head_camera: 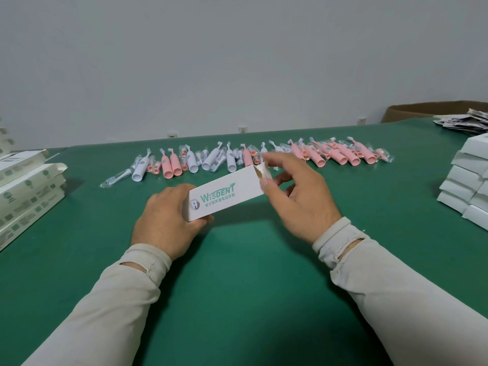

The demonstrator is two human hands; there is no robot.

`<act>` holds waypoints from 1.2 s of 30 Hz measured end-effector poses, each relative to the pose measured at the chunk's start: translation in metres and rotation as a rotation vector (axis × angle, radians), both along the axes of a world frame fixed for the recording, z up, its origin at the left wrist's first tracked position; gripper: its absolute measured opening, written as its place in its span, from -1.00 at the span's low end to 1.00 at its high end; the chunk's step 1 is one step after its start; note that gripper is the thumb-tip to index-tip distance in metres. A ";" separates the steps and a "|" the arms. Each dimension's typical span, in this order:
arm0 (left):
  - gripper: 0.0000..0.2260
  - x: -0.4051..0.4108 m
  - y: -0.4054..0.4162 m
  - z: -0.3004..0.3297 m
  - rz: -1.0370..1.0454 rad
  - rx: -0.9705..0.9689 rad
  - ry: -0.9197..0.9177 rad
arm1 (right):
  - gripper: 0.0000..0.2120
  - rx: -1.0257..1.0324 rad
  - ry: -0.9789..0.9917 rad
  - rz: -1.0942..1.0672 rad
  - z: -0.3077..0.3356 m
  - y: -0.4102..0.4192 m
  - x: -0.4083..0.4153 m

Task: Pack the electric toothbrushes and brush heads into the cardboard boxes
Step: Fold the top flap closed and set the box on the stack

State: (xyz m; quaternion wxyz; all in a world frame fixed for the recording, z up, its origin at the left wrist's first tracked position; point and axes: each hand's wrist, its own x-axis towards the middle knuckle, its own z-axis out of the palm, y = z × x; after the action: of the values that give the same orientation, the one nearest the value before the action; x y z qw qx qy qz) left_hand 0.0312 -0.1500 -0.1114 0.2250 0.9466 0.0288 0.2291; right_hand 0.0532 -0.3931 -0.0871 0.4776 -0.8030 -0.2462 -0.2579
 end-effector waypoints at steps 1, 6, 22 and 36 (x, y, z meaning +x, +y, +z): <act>-0.56 0.000 0.000 0.000 0.004 0.000 -0.003 | -0.69 0.106 0.074 0.022 0.001 0.002 0.000; -0.57 -0.001 -0.001 0.001 0.012 0.013 -0.009 | -0.87 0.527 0.407 0.164 0.002 0.005 0.003; -0.41 -0.007 -0.010 0.006 -0.069 0.009 -0.003 | -0.59 0.456 0.407 0.205 -0.011 0.017 -0.001; -0.36 -0.022 -0.070 0.002 -0.443 -0.375 -0.129 | -0.42 0.296 0.549 -0.251 0.004 0.042 -0.045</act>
State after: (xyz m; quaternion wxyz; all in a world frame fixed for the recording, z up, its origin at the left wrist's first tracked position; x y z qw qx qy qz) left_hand 0.0094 -0.2195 -0.1091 0.4419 0.8553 -0.1510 0.2245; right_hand 0.0085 -0.3510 -0.0833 0.6020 -0.7885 0.0324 -0.1215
